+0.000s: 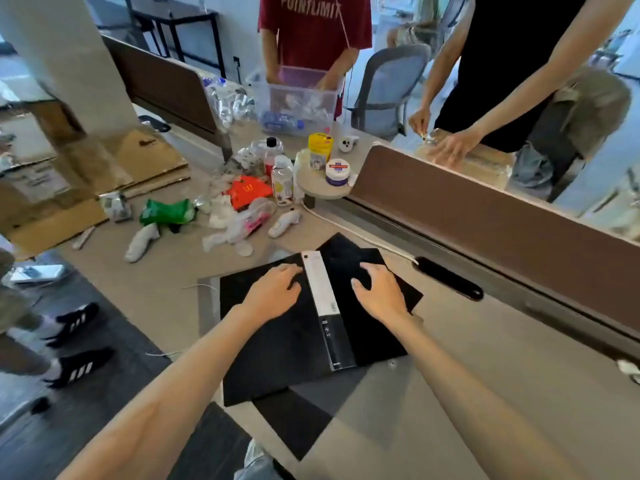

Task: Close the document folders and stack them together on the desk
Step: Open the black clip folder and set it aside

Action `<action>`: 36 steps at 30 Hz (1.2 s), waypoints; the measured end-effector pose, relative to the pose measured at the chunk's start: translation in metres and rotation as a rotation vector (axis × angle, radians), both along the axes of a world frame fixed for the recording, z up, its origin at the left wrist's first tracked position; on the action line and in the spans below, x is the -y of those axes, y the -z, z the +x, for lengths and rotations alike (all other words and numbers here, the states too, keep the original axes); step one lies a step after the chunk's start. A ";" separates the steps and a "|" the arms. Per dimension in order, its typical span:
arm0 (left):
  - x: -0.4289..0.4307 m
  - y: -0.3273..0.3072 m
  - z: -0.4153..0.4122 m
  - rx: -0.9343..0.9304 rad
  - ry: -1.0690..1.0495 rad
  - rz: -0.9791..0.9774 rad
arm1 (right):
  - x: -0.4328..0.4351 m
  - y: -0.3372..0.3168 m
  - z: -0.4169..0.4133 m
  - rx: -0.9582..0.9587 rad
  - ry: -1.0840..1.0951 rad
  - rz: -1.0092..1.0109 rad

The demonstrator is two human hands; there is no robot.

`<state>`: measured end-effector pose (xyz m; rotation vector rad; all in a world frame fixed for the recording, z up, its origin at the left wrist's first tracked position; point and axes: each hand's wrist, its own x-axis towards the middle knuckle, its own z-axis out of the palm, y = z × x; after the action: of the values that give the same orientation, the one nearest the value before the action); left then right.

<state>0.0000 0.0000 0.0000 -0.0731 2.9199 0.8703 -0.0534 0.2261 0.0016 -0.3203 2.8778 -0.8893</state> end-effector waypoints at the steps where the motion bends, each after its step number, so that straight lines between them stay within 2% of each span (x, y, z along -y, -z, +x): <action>1: 0.003 0.006 0.003 0.051 -0.006 -0.007 | 0.004 0.010 0.006 0.083 0.022 0.043; 5: 0.012 0.043 0.006 0.225 0.058 -0.015 | 0.000 0.068 0.035 0.279 0.055 0.256; 7: 0.013 0.056 0.002 0.250 0.109 -0.015 | -0.008 0.090 0.047 0.349 0.096 0.308; 10: 0.009 0.071 -0.008 0.263 0.168 0.002 | -0.020 0.115 0.062 0.420 0.237 0.255; 13: 0.004 0.082 -0.020 0.281 0.235 -0.017 | -0.020 0.131 0.077 0.359 0.476 0.118; 17: 0.004 0.099 -0.033 0.098 0.519 -0.350 | -0.016 0.141 0.089 0.307 0.740 -0.051; 20: 0.000 0.105 -0.036 0.121 0.710 -0.409 | -0.019 0.137 0.082 0.330 0.912 -0.316; 24: -0.003 0.108 -0.038 0.199 0.799 -0.432 | -0.032 0.117 0.063 0.348 1.190 -0.938; 26: -0.004 0.107 -0.038 0.180 0.813 -0.448 | -0.046 0.115 0.056 0.379 1.303 -1.158; 29: -0.007 0.104 -0.036 0.164 0.780 -0.429 | -0.063 0.111 0.052 0.460 1.282 -1.239; 32: -0.012 0.100 -0.029 0.172 0.725 -0.386 | -0.072 0.102 0.049 0.447 1.187 -1.189; 36: -0.020 0.092 -0.015 0.125 0.583 -0.242 | -0.081 0.083 0.047 0.526 0.966 -1.177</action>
<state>-0.0153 0.0199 -0.0921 0.6439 2.6697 0.4001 -0.0061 0.3066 -0.0816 1.1257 1.6004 -2.2497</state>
